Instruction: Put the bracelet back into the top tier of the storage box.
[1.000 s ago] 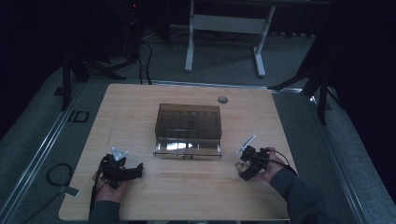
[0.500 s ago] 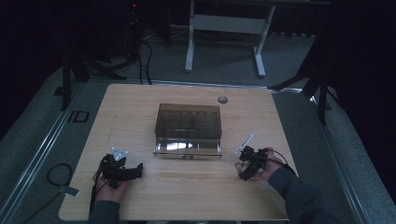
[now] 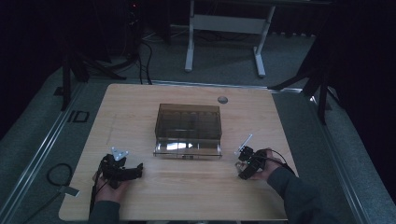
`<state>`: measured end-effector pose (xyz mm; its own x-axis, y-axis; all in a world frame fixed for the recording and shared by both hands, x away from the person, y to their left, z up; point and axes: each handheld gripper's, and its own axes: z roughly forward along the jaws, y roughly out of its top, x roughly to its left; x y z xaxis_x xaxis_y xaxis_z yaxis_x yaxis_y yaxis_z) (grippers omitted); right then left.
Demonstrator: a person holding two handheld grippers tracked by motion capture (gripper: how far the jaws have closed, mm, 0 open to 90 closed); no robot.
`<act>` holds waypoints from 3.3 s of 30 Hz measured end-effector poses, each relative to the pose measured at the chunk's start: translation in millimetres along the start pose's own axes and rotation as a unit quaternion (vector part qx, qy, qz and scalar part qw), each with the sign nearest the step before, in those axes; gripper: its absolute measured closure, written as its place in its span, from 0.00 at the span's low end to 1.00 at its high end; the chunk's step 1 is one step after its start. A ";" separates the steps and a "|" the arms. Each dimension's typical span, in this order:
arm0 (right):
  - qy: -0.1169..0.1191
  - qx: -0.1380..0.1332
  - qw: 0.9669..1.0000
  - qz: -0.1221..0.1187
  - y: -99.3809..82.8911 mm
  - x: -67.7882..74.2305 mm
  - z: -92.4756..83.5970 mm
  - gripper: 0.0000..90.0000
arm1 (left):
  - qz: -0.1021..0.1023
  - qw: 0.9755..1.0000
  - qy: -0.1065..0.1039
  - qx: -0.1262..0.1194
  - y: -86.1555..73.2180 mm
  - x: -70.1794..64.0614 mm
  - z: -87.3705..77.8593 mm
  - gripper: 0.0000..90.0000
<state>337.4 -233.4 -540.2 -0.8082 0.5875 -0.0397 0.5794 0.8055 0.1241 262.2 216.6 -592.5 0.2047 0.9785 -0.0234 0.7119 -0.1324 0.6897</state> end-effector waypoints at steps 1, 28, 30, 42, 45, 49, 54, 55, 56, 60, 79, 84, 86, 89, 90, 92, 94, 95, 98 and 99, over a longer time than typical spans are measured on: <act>0.006 0.001 1.000 0.001 0.1 -0.3 -0.2 0.40 | 0.000 1.000 0.000 0.000 0.0 0.0 0.0 0.03; 0.002 0.019 0.999 0.030 4.1 -6.0 -4.9 0.92 | 0.000 1.000 0.000 0.000 0.0 0.0 0.0 0.03; 0.003 0.019 0.999 0.029 4.1 -5.0 -8.8 0.92 | 0.000 1.000 0.000 0.000 0.0 0.0 0.0 0.03; 0.014 -0.002 0.999 0.031 4.9 -6.8 -27.1 0.92 | 0.000 1.000 0.000 0.000 0.0 0.0 0.0 0.03; 0.015 -0.003 0.999 0.029 5.2 -6.7 -29.5 0.92 | 0.000 1.000 0.000 0.000 0.0 0.0 0.0 0.03; 0.016 -0.008 1.000 0.026 6.5 -6.0 -35.3 0.92 | 0.000 1.000 0.000 0.000 0.0 0.0 0.0 0.03; 0.017 -0.011 1.000 0.023 8.4 -5.3 -40.1 0.92 | 0.000 1.000 0.000 0.000 0.0 0.0 0.0 0.03; 0.017 -0.011 1.000 0.021 9.0 -5.1 -41.4 0.92 | 0.000 1.000 0.000 0.000 0.0 0.0 0.0 0.03; 0.016 -0.012 1.000 0.021 9.6 -4.6 -42.8 0.92 | 0.000 1.000 0.000 0.000 0.0 0.0 0.0 0.03; 0.015 -0.017 1.000 0.016 11.6 -3.4 -48.0 0.92 | 0.000 1.000 0.000 0.000 0.0 0.0 0.0 0.03; 0.014 -0.035 0.999 0.006 17.8 1.6 -71.1 0.92 | 0.000 1.000 0.000 0.000 0.0 0.0 0.0 0.03; 0.013 -0.040 0.999 0.002 21.0 2.2 -77.8 0.92 | 0.000 1.000 0.000 0.000 0.0 0.0 0.0 0.03; 0.013 -0.043 0.999 -0.001 22.2 2.4 -80.3 0.92 | 0.000 1.000 0.000 0.000 0.0 0.1 0.0 0.03; 0.013 -0.044 0.999 -0.002 23.9 2.9 -84.2 0.92 | 0.001 1.000 0.000 0.000 0.1 0.1 0.0 0.03; 0.014 -0.046 0.999 -0.002 24.4 3.0 -85.2 0.92 | 0.001 1.000 0.000 0.000 0.0 0.1 0.0 0.03; 0.013 -0.046 0.999 -0.004 25.3 3.3 -87.4 0.92 | 0.000 1.000 0.000 0.000 0.0 0.1 0.0 0.03; 0.013 -0.047 0.999 -0.007 26.1 3.6 -89.5 0.92 | 0.000 1.000 0.000 -0.001 0.0 0.0 0.1 0.03; 0.012 -0.048 0.999 -0.007 26.6 4.2 -90.8 0.92 | 0.000 1.000 0.000 -0.001 0.0 0.0 0.1 0.03; 0.012 -0.052 0.999 -0.011 27.9 6.0 -94.3 0.92 | 0.000 1.000 0.000 -0.001 0.0 0.0 0.2 0.03; 0.012 -0.053 0.998 -0.013 28.5 6.7 -95.4 0.92 | -0.001 1.000 0.000 -0.001 0.0 -0.1 0.2 0.03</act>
<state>338.4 -213.9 -442.4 -0.8255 0.5641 -0.0196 0.5457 0.8066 0.2272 262.4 216.5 -592.6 0.2034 0.9788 -0.0238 0.7104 -0.1308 0.6916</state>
